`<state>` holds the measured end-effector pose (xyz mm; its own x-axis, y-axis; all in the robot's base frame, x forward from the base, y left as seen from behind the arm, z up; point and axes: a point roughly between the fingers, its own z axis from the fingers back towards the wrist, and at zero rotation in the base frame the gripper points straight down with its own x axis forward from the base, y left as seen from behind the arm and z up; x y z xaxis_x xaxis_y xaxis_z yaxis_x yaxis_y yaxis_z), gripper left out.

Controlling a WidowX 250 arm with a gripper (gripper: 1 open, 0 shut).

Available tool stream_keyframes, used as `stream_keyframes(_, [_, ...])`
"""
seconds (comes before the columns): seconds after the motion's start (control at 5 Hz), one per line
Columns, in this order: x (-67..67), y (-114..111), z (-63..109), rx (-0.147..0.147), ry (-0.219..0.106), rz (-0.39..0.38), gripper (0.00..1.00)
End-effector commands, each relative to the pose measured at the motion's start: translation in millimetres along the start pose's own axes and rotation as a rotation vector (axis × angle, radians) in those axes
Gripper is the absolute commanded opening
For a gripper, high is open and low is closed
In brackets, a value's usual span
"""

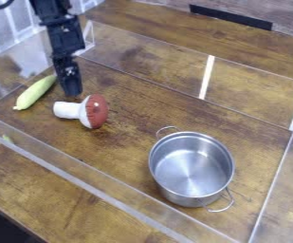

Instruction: Remove the mushroom from the silver pot and put it on the table

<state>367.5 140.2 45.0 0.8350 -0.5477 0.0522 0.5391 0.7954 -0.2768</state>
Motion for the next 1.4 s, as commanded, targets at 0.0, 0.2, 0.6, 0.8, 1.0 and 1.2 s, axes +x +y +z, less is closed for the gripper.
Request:
stream_keyframes(0.0, [32.7, -10.2, 40.9, 0.102, -0.035, -0.021, 1.0])
stream_keyframes(0.2, [57.7, -17.6, 51.5, 0.133, -0.025, -0.035, 0.0])
stream_keyframes(0.6, [53.6, -10.0, 59.4, 0.17, -0.032, -0.031, 1.0])
stream_keyframes(0.8, [43.2, 0.0, 63.0, 0.182, -0.033, -0.027, 1.0])
stream_keyframes(1.0, [32.1, 9.4, 67.1, 0.196, -0.033, -0.021, 1.0])
stream_keyframes(1.2, [33.5, 10.4, 76.2, 0.211, -0.035, -0.026, 1.0])
